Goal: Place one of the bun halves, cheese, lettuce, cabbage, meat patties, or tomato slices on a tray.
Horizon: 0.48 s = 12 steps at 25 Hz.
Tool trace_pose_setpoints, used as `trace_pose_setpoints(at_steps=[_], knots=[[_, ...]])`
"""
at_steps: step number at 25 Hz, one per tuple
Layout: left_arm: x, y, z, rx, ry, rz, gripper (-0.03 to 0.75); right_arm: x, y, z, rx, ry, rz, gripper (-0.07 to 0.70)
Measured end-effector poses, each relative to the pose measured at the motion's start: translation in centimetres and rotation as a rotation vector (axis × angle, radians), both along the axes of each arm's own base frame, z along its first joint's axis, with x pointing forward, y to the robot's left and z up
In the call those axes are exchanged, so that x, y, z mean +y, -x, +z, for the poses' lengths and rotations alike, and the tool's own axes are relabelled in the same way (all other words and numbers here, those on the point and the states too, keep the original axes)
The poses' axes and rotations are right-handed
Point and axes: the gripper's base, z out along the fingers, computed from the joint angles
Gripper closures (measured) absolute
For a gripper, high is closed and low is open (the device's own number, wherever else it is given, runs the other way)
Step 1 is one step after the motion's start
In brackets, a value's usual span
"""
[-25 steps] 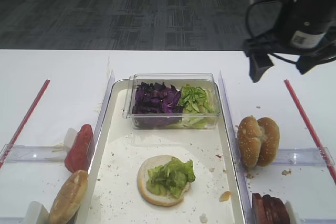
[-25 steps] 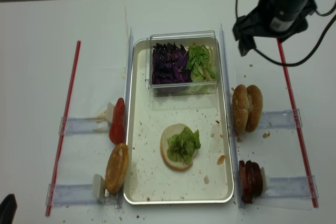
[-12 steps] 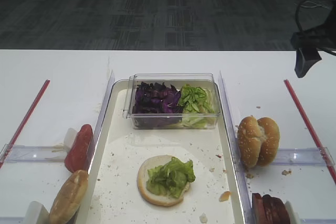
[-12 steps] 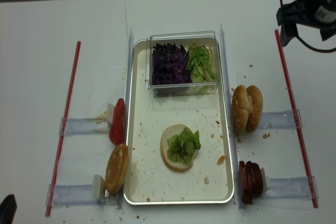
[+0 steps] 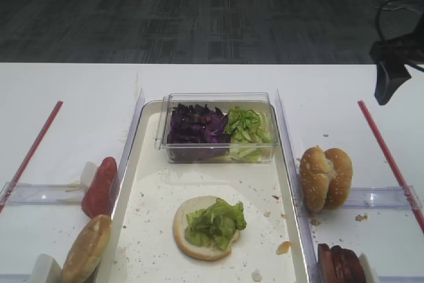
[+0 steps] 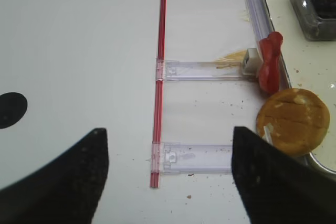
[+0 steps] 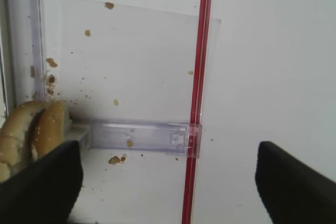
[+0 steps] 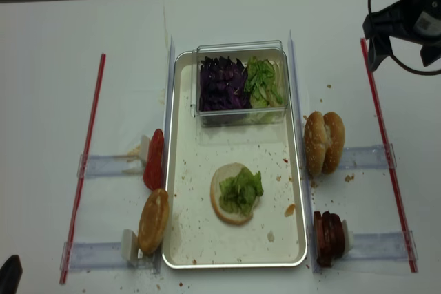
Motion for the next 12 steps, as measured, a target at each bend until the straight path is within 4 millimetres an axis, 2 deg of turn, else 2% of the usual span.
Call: trace_pose_setpoints(at_steps=[4, 12], knots=[[0.0, 0.0, 0.0, 0.0, 0.0, 0.0, 0.225, 0.0, 2.4, -0.4, 0.018, -0.003, 0.0, -0.058], [0.0, 0.0, 0.0, 0.0, 0.0, 0.0, 0.225, 0.0, 11.0, -4.4, 0.092, -0.01, -0.009, -0.058]])
